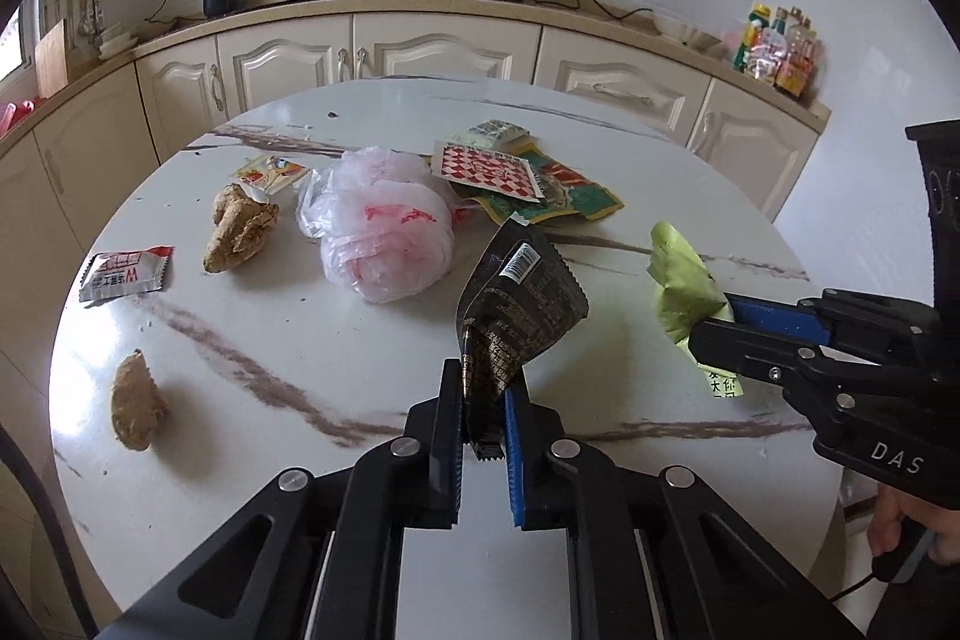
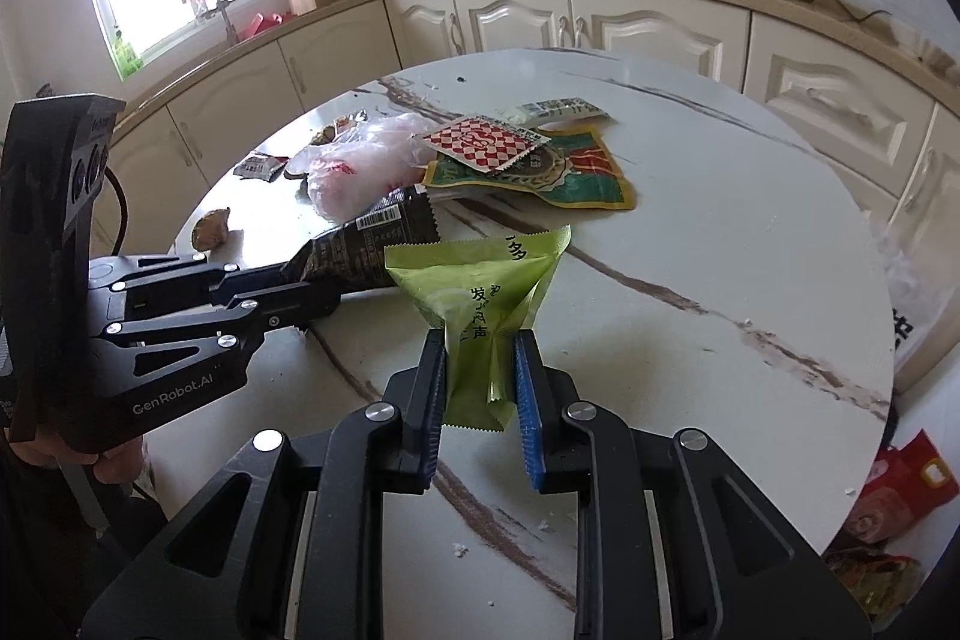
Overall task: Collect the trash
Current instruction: 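Grasp the black snack packet with the left gripper while the right holds the green packet, then carry both packets over the blue bucket and open both grippers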
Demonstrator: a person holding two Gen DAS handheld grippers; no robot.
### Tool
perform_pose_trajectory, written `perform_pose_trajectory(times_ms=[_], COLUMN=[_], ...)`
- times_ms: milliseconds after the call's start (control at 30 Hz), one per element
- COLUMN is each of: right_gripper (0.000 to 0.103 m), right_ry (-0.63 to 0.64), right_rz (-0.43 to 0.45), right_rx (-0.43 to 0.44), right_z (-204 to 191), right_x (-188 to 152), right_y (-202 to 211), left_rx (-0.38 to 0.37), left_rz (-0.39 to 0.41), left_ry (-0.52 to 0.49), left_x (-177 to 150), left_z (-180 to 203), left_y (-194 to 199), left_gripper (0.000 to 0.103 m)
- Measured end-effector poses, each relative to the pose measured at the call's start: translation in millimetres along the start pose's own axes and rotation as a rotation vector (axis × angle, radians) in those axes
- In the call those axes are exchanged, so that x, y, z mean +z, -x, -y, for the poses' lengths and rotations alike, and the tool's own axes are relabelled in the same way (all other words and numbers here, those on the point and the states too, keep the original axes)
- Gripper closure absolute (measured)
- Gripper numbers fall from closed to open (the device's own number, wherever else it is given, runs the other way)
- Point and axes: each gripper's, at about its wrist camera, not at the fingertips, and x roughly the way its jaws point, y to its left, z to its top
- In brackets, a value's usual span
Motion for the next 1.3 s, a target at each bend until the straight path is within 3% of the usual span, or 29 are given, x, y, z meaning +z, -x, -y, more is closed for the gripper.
perform_pose_trajectory(times_ms=[200,367,633,833,1067,1300], right_gripper=[0.082,0.082,0.082,0.082,0.082,0.082], right_ry=[0.026,0.075,0.214,0.331,0.403,0.325], right_rz=[0.036,0.060,0.081,0.030,-0.136,-0.370], right_rx=[0.001,0.039,0.187,0.333,0.413,0.371], right_z=[-24,-64,-176,-283,-374,-386], right_x=[8,14,27,22,-10,-55], right_y=[20,34,31,-6,-102,-239], left_rx=[-0.025,-0.012,0.156,0.295,0.337,0.303], left_rz=[0.050,0.117,0.200,0.198,0.060,-0.166], left_ry=[0.034,0.066,0.167,0.302,0.463,0.616], left_x=[-15,-34,-94,-158,-228,-282], left_z=[-4,-26,-100,-165,-229,-290], left_y=[46,108,219,281,278,196], left_gripper=[0.096,0.096,0.096,0.096,0.096,0.096])
